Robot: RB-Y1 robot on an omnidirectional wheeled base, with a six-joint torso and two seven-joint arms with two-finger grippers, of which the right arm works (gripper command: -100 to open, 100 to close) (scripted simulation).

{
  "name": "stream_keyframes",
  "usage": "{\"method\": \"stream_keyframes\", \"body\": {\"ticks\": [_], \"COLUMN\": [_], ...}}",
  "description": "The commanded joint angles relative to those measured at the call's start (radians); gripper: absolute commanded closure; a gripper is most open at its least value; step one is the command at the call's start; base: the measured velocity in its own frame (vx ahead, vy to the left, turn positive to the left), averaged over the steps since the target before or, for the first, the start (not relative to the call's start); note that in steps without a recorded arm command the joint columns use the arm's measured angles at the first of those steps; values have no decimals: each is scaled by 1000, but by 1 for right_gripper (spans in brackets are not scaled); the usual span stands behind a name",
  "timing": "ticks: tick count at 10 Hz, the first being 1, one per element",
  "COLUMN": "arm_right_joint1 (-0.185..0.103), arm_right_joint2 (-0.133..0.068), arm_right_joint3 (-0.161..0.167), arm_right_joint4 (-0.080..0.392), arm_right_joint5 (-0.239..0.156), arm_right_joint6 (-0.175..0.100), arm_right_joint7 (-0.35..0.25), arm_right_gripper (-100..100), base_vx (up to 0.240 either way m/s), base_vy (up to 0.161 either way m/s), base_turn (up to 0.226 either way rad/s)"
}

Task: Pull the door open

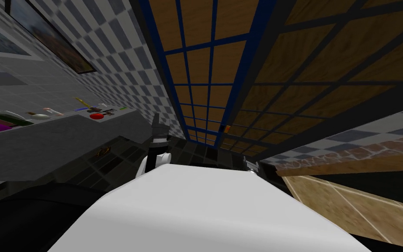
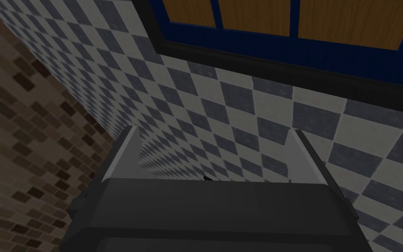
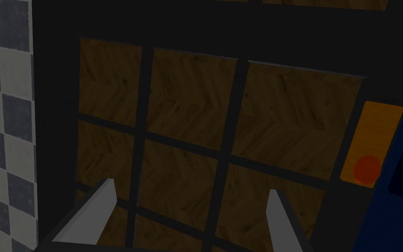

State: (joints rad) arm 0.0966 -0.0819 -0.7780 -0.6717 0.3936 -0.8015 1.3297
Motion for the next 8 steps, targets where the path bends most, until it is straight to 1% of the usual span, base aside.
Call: {"method": "stream_keyframes", "body": {"ticks": [1, 4, 6, 7, 8], "arm_right_joint1": [-22, -63, -91, -112, -126], "arm_right_joint2": [19, 39, 51, 61, 67], "arm_right_joint3": [4, 10, 17, 23, 28], "arm_right_joint4": [-19, -22, -26, -29, -31], "arm_right_joint5": [6, 11, 15, 18, 20], "arm_right_joint6": [5, 2, 0, -2, -3], "arm_right_joint7": [1, 5, 7, 8, 9], "arm_right_gripper": [-100, -100, -100, -100, -100], "base_vx": [172, 159, 193, 180, 191], "base_vy": [-52, -31, -40, -66, -47], "base_turn": [169, 114, 99, 144, 122]}}
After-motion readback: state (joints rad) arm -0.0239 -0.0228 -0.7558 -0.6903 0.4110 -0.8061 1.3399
